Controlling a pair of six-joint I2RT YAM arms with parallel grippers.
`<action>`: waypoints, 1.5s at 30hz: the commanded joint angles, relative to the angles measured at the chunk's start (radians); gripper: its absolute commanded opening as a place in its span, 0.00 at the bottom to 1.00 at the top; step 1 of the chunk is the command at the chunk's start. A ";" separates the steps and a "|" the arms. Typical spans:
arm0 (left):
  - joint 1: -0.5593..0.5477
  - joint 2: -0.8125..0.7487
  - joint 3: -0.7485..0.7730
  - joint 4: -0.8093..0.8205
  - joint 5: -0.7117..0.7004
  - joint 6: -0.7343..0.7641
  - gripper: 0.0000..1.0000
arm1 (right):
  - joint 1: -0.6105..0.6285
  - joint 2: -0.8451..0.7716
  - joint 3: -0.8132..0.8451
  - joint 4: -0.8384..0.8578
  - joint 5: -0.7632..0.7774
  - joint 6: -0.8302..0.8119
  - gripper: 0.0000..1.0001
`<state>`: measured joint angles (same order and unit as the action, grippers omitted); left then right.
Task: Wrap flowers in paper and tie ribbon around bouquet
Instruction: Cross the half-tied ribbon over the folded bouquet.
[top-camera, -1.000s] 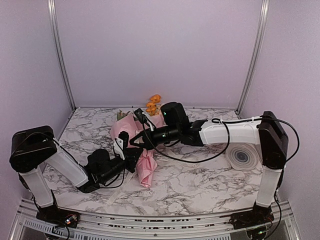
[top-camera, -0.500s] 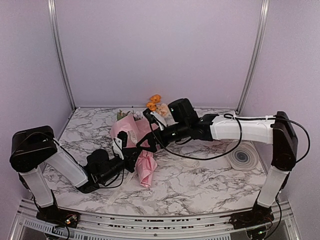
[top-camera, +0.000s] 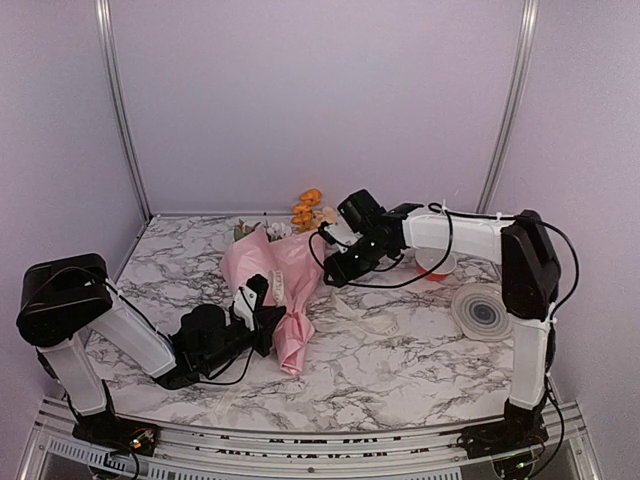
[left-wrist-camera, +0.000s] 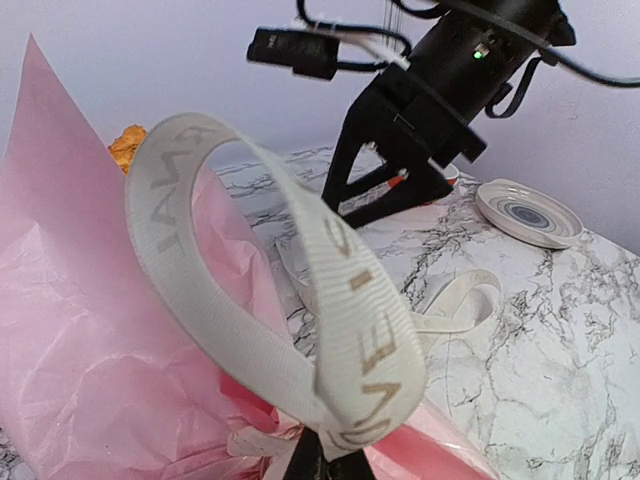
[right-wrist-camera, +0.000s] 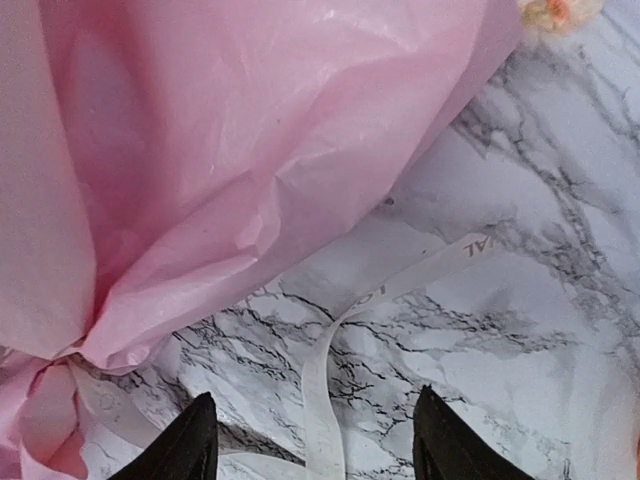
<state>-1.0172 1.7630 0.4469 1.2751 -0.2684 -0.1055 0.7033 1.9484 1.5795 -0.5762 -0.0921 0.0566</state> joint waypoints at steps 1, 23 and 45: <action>-0.012 -0.036 0.017 -0.066 -0.023 0.053 0.00 | -0.007 0.184 0.181 -0.196 -0.032 -0.034 0.63; -0.033 -0.042 0.020 -0.124 -0.056 0.151 0.00 | -0.036 0.075 0.163 -0.130 -0.136 -0.025 0.00; -0.125 -0.033 -0.003 -0.106 -0.136 0.258 0.00 | 0.286 0.133 0.591 0.259 -0.353 0.009 0.00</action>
<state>-1.1248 1.7401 0.4557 1.1542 -0.3679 0.1360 0.9897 1.9839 2.0377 -0.3222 -0.4446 0.0547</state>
